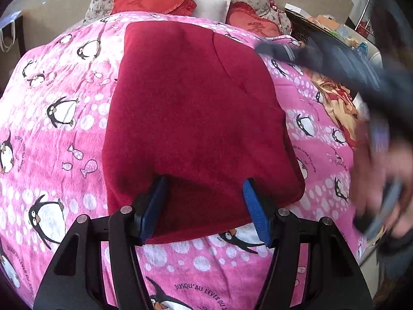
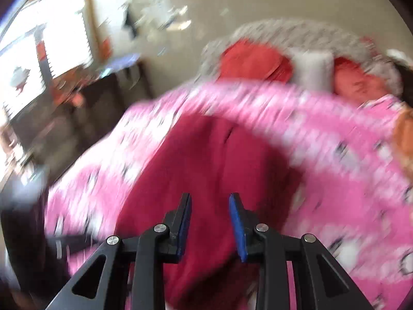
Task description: Fold small clothes
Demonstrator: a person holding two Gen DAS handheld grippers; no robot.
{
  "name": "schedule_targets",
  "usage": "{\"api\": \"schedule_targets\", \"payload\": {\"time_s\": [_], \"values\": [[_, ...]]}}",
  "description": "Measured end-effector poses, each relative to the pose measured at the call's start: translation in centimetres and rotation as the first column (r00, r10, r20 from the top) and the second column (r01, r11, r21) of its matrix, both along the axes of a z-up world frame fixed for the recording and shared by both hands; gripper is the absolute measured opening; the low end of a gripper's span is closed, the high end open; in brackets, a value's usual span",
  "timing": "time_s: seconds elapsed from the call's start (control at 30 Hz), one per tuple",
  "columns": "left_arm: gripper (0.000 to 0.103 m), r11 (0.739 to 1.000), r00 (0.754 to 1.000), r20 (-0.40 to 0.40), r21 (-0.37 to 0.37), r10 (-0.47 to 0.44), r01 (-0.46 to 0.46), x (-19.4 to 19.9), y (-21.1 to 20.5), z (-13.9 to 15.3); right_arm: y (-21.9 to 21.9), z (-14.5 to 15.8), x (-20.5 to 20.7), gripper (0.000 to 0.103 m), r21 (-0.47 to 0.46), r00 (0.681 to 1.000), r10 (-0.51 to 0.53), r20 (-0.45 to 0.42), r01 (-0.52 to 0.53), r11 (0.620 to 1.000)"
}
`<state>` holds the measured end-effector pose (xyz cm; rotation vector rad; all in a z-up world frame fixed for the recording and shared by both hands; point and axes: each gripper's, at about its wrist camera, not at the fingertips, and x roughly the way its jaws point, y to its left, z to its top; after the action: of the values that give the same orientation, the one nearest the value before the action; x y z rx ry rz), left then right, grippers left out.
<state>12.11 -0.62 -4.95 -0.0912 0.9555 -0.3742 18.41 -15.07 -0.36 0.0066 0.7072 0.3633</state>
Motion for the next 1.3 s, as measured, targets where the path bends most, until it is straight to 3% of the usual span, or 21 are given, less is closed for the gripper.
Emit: {"api": "schedule_targets", "payload": {"time_s": [0.13,0.23,0.27,0.33,0.4,0.53,0.67,0.8,0.97,1.3], "values": [[0.071,1.0,1.0,0.017,0.003,-0.021,0.021,-0.3,-0.1,0.1,1.2,-0.8,5.2,0.029,0.006,0.998,0.006,-0.055,-0.006,1.0],[0.08,0.999,0.998,0.028,-0.016,-0.048,0.049,-0.5,-0.5,0.2,1.5,-5.5,8.9,0.029,-0.102,0.967,-0.053,-0.251,0.028,0.994],[0.083,0.998,0.998,0.033,-0.013,-0.053,0.054,-0.5,-0.6,0.3,1.1,-6.5,9.0,0.029,-0.092,0.962,-0.059,-0.266,0.036,0.995],[0.092,0.997,0.998,0.023,-0.033,-0.067,0.067,-0.3,-0.6,0.4,0.9,-5.6,8.4,0.029,-0.084,0.969,-0.065,-0.237,0.047,0.995],[0.103,0.993,0.997,0.03,-0.083,-0.076,0.079,0.0,-0.7,0.4,0.5,-3.6,6.5,0.029,-0.062,0.978,-0.077,-0.195,0.066,0.996],[0.103,0.99,0.999,0.036,-0.141,-0.02,0.025,0.0,-0.2,0.4,-1.5,-0.1,0.2,0.03,-0.042,0.988,-0.116,-0.103,0.113,0.993],[0.103,0.997,1.0,-0.001,-0.067,-0.026,0.025,0.0,-1.3,1.1,-3.4,1.4,-7.6,0.031,-0.123,0.979,-0.193,-0.06,0.184,0.975],[0.103,0.999,1.0,0.0,0.053,0.01,-0.01,-2.3,-1.8,3.2,-5.5,1.9,-13.4,0.032,-0.123,0.969,-0.232,-0.087,0.221,0.967],[0.103,0.988,0.998,0.026,0.143,0.055,-0.059,-6.2,-1.2,5.9,-5.8,2.8,-19.4,0.033,-0.11,0.969,-0.226,-0.102,0.215,0.97],[0.103,0.978,0.995,0.067,0.193,0.071,-0.083,-10.8,-0.5,7.6,-2.7,3.6,-23.8,0.033,-0.14,0.982,-0.176,-0.066,0.166,0.976]]}}
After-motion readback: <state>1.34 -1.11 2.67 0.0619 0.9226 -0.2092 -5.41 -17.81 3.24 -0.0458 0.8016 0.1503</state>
